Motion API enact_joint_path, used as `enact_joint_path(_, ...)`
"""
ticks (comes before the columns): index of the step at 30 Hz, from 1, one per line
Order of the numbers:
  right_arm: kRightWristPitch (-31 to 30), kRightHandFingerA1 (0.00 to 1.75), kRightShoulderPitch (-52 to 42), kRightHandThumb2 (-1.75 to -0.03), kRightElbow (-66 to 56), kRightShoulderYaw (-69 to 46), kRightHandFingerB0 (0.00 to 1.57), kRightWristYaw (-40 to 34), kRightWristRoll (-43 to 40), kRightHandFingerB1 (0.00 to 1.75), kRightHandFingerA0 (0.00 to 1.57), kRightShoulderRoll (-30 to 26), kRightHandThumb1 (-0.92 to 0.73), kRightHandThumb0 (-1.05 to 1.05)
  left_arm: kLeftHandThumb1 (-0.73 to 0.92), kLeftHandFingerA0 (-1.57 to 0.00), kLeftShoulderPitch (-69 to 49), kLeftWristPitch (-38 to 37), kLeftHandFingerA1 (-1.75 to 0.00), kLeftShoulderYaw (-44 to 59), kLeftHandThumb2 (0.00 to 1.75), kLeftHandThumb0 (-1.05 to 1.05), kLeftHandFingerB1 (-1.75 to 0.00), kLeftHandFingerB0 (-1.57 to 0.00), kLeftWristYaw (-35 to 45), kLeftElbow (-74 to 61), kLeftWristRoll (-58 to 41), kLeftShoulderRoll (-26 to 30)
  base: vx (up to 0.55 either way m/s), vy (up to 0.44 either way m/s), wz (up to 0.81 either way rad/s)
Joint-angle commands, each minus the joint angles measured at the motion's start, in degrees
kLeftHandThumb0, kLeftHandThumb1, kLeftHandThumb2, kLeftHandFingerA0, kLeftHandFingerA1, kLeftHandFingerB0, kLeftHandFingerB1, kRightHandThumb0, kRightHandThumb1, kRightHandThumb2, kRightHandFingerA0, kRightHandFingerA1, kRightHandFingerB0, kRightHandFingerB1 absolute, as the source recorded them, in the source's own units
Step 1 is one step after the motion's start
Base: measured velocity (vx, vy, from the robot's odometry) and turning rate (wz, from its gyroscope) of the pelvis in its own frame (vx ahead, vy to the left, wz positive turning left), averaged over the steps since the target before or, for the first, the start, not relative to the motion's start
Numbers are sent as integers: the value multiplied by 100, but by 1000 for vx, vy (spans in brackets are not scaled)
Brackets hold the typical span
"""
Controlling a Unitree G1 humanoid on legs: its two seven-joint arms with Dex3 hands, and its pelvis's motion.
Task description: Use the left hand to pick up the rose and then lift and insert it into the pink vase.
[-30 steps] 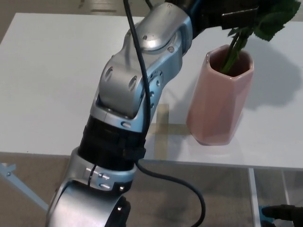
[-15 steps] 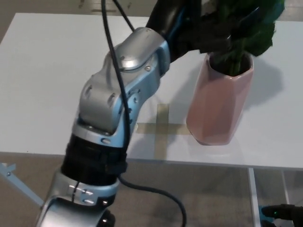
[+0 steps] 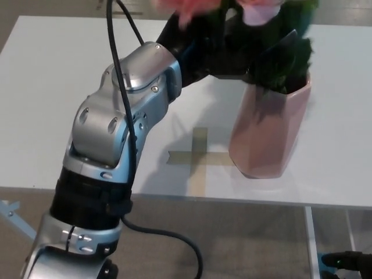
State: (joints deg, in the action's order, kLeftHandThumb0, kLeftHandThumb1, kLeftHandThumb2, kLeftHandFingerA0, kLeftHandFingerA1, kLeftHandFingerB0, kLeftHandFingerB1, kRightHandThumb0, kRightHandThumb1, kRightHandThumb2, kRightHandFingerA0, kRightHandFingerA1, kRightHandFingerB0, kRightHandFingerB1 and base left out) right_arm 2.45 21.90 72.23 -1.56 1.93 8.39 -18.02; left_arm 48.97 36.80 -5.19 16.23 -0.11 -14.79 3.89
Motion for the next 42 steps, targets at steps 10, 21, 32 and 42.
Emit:
enact_joint_path(10,-16,41,-64,-59,22,10,54,43,-7,39,60,-52,-66,-37,45,0,344,258,0,8,84,-79,-6,0,360,-145,-58,326,0,0,0)
enact_joint_path(21,-43,41,-4,-60,12,31,55,66,12,39,61,-75,-66,-36,46,0,1313,675,0,-277,84,-79,-4,0,1015,266,-34,853,0,0,0)
enact_joint_path(32,-55,42,32,-60,24,41,54,60,0,39,61,-90,-66,-36,43,0,2108,755,0,-803,84,-78,-3,0,1885,912,10,1259,0,0,0)
enact_joint_path(42,-60,42,91,-60,19,24,55,67,-21,39,61,-81,-66,-37,44,0,2448,507,0,-1926,63,-91,0,0,2975,1300,449,1773,0,0,0)
